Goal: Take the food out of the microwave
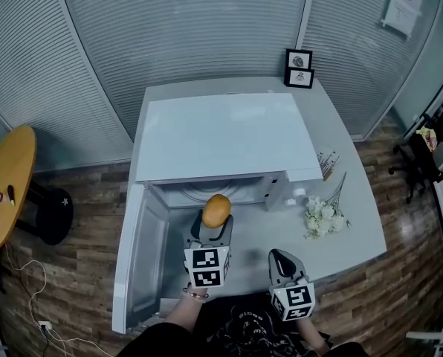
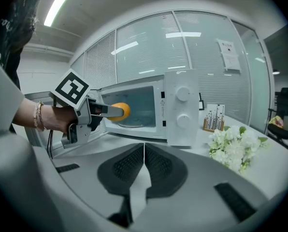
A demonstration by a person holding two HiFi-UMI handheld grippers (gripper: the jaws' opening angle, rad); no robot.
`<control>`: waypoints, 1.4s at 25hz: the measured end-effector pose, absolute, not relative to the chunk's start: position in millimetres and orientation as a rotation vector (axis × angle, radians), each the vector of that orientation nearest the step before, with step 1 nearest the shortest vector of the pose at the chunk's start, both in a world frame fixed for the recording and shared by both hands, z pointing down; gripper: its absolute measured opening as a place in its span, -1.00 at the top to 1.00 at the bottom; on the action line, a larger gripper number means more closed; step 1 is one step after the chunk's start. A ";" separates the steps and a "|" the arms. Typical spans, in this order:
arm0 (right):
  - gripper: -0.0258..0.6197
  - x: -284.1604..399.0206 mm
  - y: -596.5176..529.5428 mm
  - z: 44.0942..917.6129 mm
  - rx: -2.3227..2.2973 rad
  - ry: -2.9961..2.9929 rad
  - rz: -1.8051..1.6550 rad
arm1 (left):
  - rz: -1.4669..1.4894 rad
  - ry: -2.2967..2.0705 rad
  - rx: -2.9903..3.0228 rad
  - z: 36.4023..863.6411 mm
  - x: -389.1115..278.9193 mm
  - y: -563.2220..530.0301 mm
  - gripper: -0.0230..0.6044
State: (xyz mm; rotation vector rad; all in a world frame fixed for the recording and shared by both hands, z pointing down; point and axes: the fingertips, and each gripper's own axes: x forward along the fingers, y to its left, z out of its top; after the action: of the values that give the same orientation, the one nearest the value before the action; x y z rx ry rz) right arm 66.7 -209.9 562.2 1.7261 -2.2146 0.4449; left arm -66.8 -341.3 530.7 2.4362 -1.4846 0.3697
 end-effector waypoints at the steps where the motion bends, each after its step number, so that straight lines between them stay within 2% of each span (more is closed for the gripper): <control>1: 0.90 68.1 -209.4 561.3 1.731 -2.220 0.439 | 0.374 -1.484 2.436 530.3 -66.7 -336.3 -0.09; 23: 0.90 100.6 -183.9 549.1 1.563 -2.361 0.427 | 0.354 -1.510 2.382 527.5 -46.1 -220.2 -0.09; 35: 0.90 105.0 -164.1 558.7 1.494 -2.402 0.450 | 0.364 -1.513 2.309 551.8 -45.9 -166.0 -0.09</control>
State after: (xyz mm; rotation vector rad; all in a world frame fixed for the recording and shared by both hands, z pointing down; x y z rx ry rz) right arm 105.0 -164.1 558.7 1.4938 -2.4019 0.4496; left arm -45.9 -166.0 551.8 2.3091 -1.5126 0.3637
